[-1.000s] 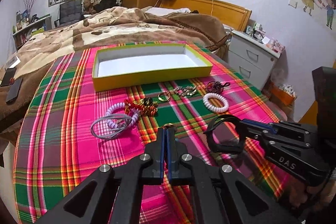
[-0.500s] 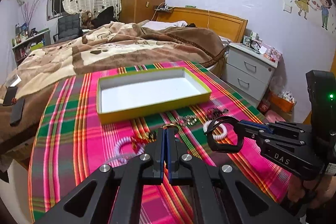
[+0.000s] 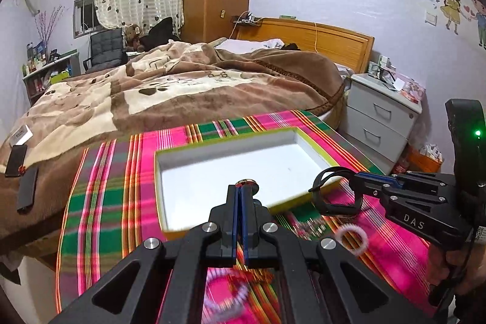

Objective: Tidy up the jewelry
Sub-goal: 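Carry both items into the yellow box and open both tools to release them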

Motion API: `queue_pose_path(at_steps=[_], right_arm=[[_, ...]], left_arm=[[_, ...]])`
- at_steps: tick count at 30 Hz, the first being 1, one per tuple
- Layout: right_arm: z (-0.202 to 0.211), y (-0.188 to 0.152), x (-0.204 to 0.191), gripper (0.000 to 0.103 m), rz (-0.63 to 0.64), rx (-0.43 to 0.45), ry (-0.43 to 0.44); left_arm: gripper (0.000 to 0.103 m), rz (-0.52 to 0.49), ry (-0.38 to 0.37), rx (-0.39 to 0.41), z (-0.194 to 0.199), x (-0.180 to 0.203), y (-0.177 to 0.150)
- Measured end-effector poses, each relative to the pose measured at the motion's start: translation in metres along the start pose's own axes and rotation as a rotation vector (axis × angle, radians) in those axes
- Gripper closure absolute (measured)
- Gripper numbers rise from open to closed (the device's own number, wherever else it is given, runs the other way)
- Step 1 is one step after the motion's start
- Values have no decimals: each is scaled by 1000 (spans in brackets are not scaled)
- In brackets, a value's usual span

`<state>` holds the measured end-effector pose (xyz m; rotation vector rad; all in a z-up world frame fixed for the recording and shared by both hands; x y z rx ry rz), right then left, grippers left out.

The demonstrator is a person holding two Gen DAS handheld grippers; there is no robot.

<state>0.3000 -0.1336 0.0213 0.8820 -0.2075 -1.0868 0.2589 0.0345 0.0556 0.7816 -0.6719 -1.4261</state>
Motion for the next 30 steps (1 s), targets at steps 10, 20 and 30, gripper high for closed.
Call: queue_pose_path(at_steps=[10,20,30], right_arm=[[-71,37,30,95,-36,-68,2],[-124,58,48,95,-52,-135,-12],[-147,62,51,95,-53,-176,-22]], left_arm=[[102,13,-6,-47,-77,-17,32],[102,-21,7,-135,-146,-17,36],[101,-26,40,-201,-179,-20,28]])
Point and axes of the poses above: each gripper's, at about its wrist camera, not at the fingertips, and z roughly against the way its jaws point, x to its right, y to its top, the point moved 3 cm from there along -z, roughly the way its jaws point, and after that the axes turned 11 degrees about y, right-handed, at the moved point
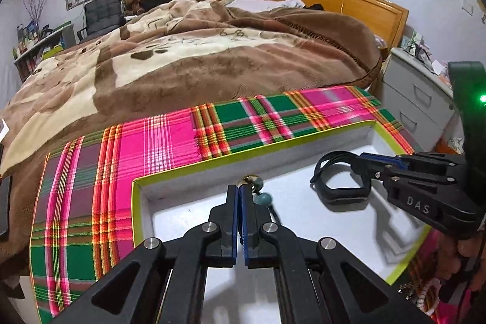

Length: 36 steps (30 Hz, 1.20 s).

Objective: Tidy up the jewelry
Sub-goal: 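Carry both items into the yellow box and open both tools to release them, then withdraw both open tools from the box back over the jewelry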

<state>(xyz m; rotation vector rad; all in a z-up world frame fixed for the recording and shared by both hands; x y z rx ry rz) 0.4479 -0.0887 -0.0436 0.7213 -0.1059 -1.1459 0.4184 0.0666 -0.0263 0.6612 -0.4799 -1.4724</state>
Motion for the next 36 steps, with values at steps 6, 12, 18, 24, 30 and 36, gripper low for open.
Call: queue_pose_path(at_steps=[6,12,18,24,30,36], right_arm=[[-3,2,1,95,-10,-11,3],[4,3,0,83,-16,7,17],[26,-2,-7,81,-9,54,34],[64,-20,-19,81,12,131,54],[111,-56,-34,61,41,225,56],[155,-96,-52,61,65,319,75]], left_arm=[[101,-3,2,-8,-4,1,1],[97,1,-1,-5,-2,1,1],[92,16,2,33,18,-6,0],[92,37,9,103,61,-12,-11],[92,72,3,192,120,-17,-41],[92,98,21,233,163,-16,-82]])
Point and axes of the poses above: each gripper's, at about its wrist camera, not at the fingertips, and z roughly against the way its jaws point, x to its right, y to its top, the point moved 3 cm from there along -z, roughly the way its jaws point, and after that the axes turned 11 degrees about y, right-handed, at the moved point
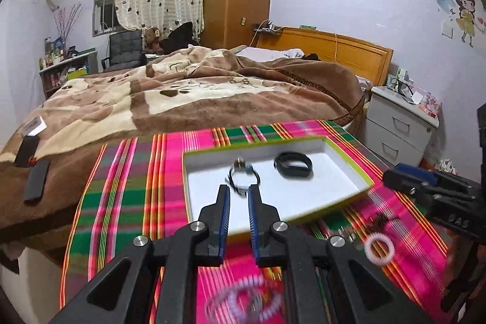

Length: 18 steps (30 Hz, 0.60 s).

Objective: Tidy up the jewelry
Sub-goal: 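Withdraw both open tools from the box back over the jewelry, then grasp the orange beaded bracelet with the left tool while the right tool grasps the white coiled bracelet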

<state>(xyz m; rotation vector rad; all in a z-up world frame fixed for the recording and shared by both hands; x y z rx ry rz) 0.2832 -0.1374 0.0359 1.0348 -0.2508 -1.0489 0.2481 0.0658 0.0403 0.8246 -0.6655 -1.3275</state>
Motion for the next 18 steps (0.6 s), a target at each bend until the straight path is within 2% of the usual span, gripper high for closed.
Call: queue_pose_path(at_steps=[9,18], right_arm=[[44,-43,-20,61,15,30,15],[74,-74,-20,61,-3,38,9]], left_arm=[[92,2,11,-16,45,-1,-48],[92,7,19,-8,78,-5,-76]])
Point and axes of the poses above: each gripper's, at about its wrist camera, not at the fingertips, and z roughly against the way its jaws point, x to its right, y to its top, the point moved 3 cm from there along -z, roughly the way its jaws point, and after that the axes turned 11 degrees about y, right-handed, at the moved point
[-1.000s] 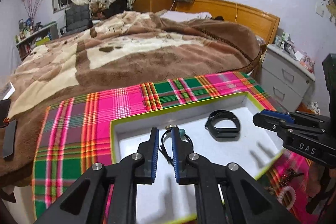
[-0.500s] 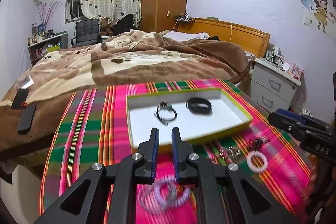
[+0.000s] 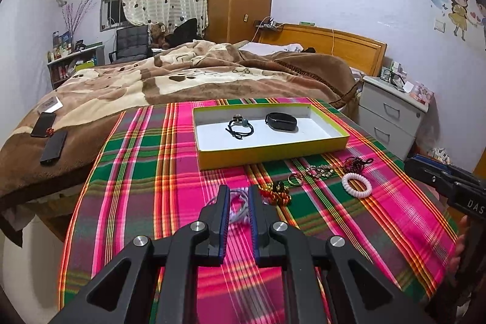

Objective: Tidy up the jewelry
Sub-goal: 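Grasp the orange beaded bracelet with the left tool while the right tool grasps the white coiled bracelet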

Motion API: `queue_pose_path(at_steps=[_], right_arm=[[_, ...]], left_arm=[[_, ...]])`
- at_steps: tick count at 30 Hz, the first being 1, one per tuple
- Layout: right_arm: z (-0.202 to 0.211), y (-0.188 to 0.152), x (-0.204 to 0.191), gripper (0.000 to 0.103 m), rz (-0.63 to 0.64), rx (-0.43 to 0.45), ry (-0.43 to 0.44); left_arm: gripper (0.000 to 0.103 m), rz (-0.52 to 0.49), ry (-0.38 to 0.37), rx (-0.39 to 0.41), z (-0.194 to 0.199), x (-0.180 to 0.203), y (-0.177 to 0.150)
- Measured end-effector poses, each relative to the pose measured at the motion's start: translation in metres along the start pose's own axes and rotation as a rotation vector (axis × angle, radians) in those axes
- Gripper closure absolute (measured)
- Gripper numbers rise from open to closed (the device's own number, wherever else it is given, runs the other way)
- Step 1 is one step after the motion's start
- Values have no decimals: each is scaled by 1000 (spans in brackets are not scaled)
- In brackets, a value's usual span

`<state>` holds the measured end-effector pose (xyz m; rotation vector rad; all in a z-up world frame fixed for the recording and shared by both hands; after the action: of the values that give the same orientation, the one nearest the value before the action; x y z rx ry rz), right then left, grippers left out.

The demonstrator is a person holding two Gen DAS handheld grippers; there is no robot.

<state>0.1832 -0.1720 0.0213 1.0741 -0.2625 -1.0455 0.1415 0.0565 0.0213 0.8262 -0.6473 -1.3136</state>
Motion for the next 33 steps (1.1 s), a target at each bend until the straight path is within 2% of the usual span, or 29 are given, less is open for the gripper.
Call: queue_pose_path(at_steps=[13,19,26,28,30,33], right_arm=[[3,-26,2,61,-17,-79,-4],[-3,-27,9,61,-31,-95,-13],[-16,-24,18,61,-50,-118,-29],[-19,-23,20,61,-50,-122,-35],[-23,-21,23,61,-52,-131,-45],[-30,-19,30,61,-65,-145,-51]], left_arm=[[92,-9,-38,-23,9,5,-18],[92,-12,-69,-43,-1,7,-18],[92,-31,-60,-72,-23,10,-13],[91,-40,-62,-83,-30,11,-11],[82,-47,-65,-91,-35,12,-11],[81,-59,-76,-98,-42,13,-9]])
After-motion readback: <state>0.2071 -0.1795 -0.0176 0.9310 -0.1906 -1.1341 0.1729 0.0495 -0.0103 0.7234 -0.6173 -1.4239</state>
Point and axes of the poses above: each gripper's, at about its wrist camera, not at the fingertips, and z roughly against the way its jaws point, x to its right, y to its top, the point moved 3 cm from there along -z, roughly the way its jaws point, and after that the axes turned 11 degrees about y, right-handed, at the moved point
